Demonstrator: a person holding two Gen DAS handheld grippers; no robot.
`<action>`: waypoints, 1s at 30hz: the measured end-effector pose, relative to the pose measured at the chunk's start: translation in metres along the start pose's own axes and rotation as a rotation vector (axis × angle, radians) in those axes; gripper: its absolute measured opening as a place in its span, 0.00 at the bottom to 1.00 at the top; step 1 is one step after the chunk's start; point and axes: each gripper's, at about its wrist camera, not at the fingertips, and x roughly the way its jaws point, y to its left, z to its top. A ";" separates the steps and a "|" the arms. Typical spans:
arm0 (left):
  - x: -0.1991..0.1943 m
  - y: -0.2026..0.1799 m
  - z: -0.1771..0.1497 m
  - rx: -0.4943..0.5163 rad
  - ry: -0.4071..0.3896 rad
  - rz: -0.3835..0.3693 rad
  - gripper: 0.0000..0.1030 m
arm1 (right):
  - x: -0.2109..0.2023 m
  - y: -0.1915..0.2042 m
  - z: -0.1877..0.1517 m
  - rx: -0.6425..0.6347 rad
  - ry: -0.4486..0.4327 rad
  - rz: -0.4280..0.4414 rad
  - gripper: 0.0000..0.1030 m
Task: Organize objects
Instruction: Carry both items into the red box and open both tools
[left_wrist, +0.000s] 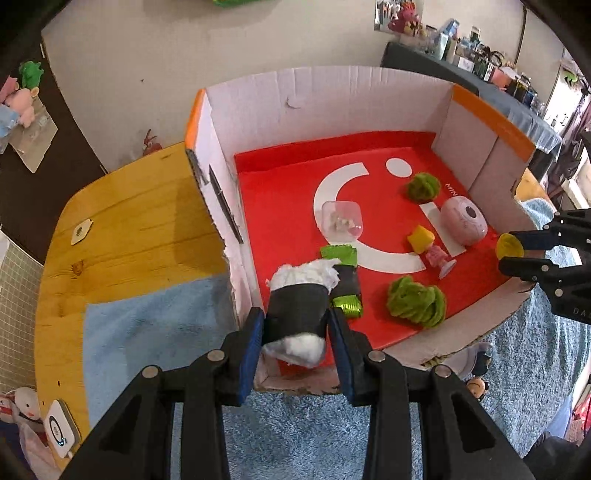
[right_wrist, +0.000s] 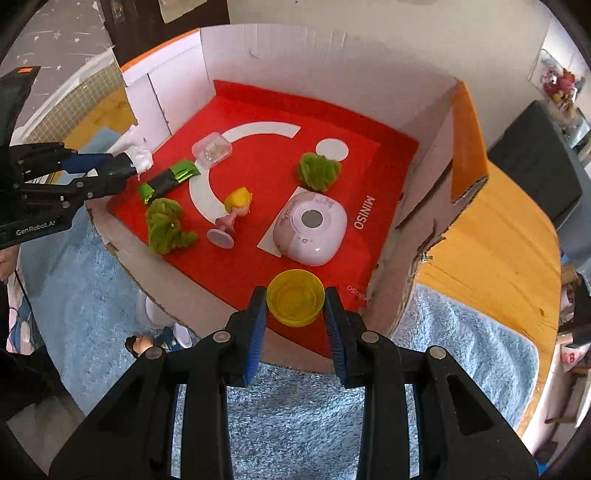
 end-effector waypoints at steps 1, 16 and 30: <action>0.001 -0.001 0.002 0.005 0.009 0.003 0.37 | 0.002 0.001 0.001 -0.006 0.014 0.002 0.28; 0.005 -0.001 0.009 0.023 0.063 -0.003 0.37 | 0.008 -0.003 0.004 0.016 0.088 0.052 0.29; 0.004 0.000 0.009 0.015 0.059 -0.024 0.37 | 0.009 -0.004 0.000 0.047 0.108 0.049 0.29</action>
